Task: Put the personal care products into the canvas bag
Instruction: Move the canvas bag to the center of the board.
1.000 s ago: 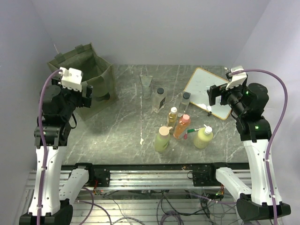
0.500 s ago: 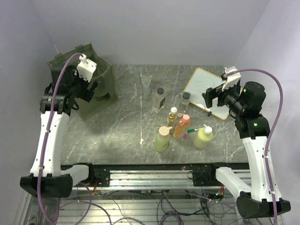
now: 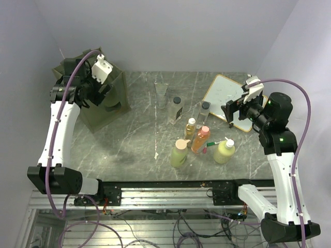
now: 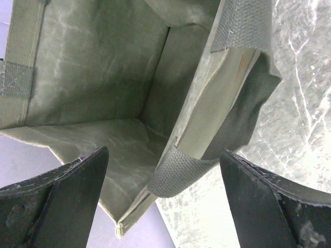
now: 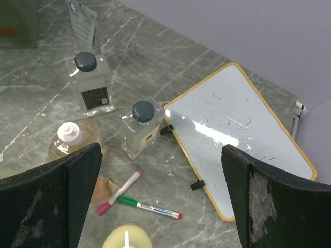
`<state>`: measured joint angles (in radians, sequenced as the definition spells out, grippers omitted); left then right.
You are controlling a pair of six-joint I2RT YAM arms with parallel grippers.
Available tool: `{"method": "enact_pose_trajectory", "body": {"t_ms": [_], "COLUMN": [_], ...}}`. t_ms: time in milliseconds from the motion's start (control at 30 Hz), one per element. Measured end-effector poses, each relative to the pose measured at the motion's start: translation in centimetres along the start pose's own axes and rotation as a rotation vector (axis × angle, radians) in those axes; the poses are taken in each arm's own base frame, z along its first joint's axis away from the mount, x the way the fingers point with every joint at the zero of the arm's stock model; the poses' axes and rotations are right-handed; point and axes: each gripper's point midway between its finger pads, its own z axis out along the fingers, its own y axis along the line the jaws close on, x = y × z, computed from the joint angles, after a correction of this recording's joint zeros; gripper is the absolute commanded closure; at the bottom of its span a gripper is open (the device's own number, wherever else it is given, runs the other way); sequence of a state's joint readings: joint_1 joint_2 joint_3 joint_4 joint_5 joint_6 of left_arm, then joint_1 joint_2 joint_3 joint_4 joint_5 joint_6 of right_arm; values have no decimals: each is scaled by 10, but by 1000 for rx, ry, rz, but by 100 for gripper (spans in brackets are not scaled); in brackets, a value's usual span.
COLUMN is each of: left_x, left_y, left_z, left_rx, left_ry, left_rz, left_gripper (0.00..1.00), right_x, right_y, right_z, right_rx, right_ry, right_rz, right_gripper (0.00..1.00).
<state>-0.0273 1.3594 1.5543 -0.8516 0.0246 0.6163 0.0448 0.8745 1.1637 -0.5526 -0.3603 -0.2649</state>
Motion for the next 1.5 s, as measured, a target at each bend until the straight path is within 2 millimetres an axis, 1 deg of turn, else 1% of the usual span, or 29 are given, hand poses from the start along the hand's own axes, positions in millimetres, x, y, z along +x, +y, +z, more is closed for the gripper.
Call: {"method": "enact_pose_trajectory", "body": {"t_ms": [100,167,200,300,367,500,667,700,767,867,933,1133,1233,1333,1400,1500], "left_x": [-1,3,7,20,25,30,26,25,23,21,20,11,2,-6,-12,-22], "left_y": [3,5,6,2,-2,-9,-19,-22,-29,-37,-43,-60,-75,-96,-108,-123], "left_z": [5,10,12,19,21,19,4,0,-11,-17,-20,-23,-26,-30,-35,-39], "left_rx": [8,17,21,46,66,97,132,137,156,180,202,267,320,383,420,465], "left_ry": [19,42,57,110,138,161,126,113,85,64,55,35,14,-3,-16,-32], "left_rz": [18,16,14,7,2,-20,-54,-60,-80,-110,-141,-255,-288,-305,-318,-330], "left_gripper": [2,4,6,22,30,45,68,75,82,91,93,92,91,91,89,81], "right_x": [3,4,4,6,8,8,11,12,12,13,14,18,18,21,25,33], "right_y": [2,4,5,7,8,10,13,13,14,15,16,16,19,23,25,28], "right_z": [1,0,0,-1,-2,-3,-1,-1,-1,0,1,4,4,6,10,16], "right_rx": [-12,-17,-20,-25,-30,-38,-53,-57,-62,-72,-78,-88,-103,-130,-153,-182], "right_ry": [3,3,3,3,5,2,9,10,11,12,16,29,30,40,59,89], "right_rz": [0,-1,-2,-2,0,0,5,7,9,11,14,21,22,24,28,37], "right_gripper": [0,0,0,0,0,0,0,0,0,0,0,0,0,0,0,0]}}
